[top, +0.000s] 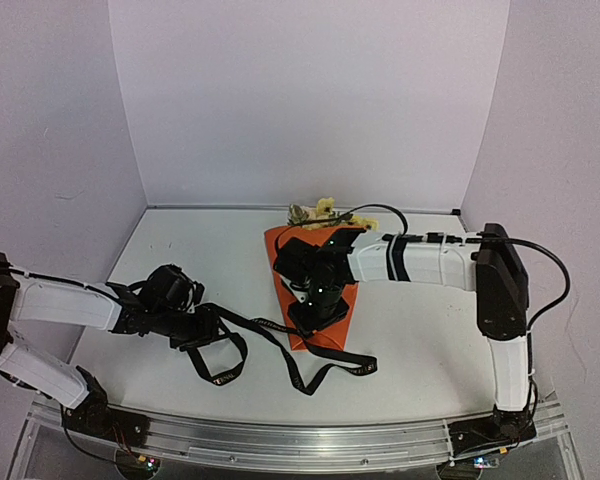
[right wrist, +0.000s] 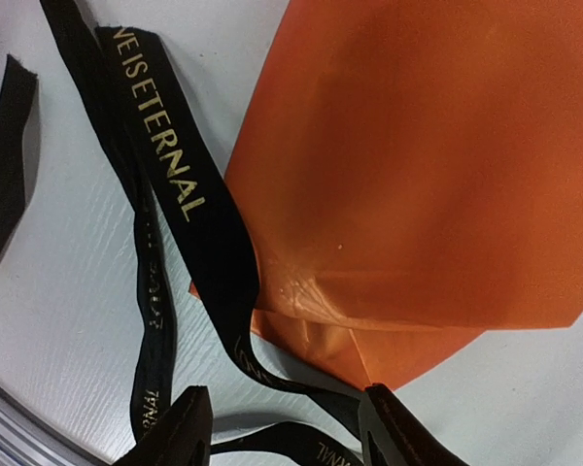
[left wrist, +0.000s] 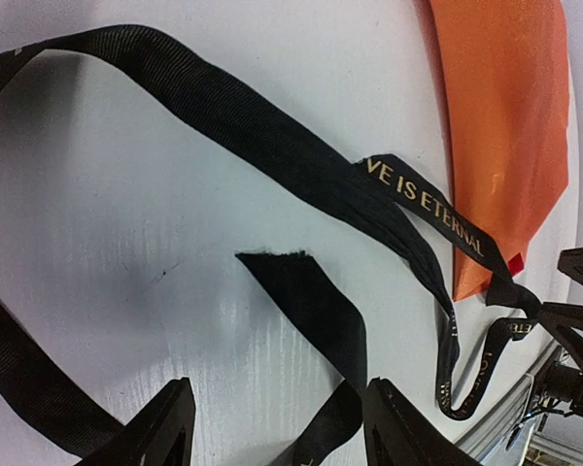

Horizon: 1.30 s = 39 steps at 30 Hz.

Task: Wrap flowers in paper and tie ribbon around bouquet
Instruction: Straighten the ribbon at the center of the board.

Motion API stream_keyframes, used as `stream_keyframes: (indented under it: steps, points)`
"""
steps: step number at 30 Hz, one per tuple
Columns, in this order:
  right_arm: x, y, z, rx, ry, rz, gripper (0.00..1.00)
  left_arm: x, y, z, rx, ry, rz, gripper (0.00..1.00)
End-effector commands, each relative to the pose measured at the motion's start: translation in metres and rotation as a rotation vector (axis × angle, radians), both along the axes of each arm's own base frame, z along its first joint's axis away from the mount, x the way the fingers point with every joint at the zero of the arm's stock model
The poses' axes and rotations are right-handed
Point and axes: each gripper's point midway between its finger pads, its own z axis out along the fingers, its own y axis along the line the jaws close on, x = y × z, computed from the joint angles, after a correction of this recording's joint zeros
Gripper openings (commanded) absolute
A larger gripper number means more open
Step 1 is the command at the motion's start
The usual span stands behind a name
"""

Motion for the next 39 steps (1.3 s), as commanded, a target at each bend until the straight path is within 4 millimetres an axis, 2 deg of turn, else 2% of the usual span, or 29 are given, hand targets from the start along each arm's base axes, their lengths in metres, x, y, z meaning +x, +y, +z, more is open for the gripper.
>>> stream_keyframes:
  steps: [1, 5, 11, 15, 21, 24, 26, 28, 31, 34, 39]
  points:
    - [0.005, 0.016, 0.003, 0.010, -0.007, 0.052, 0.53, 0.011, -0.011, 0.023, -0.045, -0.089, -0.027, 0.62]
    - [0.006, 0.024, -0.007, 0.010, 0.011, 0.040, 0.52, 0.010, -0.018, 0.022, -0.046, -0.084, -0.052, 0.62]
    - [0.003, 0.024, -0.020, 0.000, 0.042, 0.016, 0.51, 0.005, -0.041, 0.021, -0.020, -0.093, -0.124, 0.62]
    - [0.001, 0.025, -0.026, 0.000, 0.062, -0.004, 0.45, 0.000, -0.053, 0.012, 0.024, -0.082, -0.156, 0.62]
    - [0.002, 0.026, -0.024, 0.009, 0.064, -0.032, 0.30, -0.005, -0.058, -0.013, 0.138, -0.042, -0.170, 0.52]
    - [0.002, 0.028, -0.021, 0.020, 0.063, -0.046, 0.23, -0.004, -0.061, -0.019, 0.170, -0.042, -0.168, 0.48]
    - [0.002, 0.028, -0.017, 0.026, 0.059, -0.058, 0.19, -0.003, -0.059, -0.024, 0.190, -0.037, -0.153, 0.40]
    - [0.002, 0.027, -0.014, 0.031, 0.059, -0.079, 0.14, 0.002, -0.054, -0.025, 0.215, -0.047, -0.119, 0.29]
    - [0.002, 0.021, -0.004, 0.038, 0.052, -0.105, 0.04, 0.011, -0.039, -0.020, 0.270, -0.080, -0.043, 0.03]
    - [0.001, 0.012, 0.009, 0.046, 0.039, -0.135, 0.00, 0.021, -0.014, 0.003, 0.343, -0.144, 0.066, 0.00]
    - [0.004, -0.028, 0.037, 0.050, 0.004, -0.209, 0.00, 0.047, 0.057, 0.064, 0.487, -0.274, 0.323, 0.00]
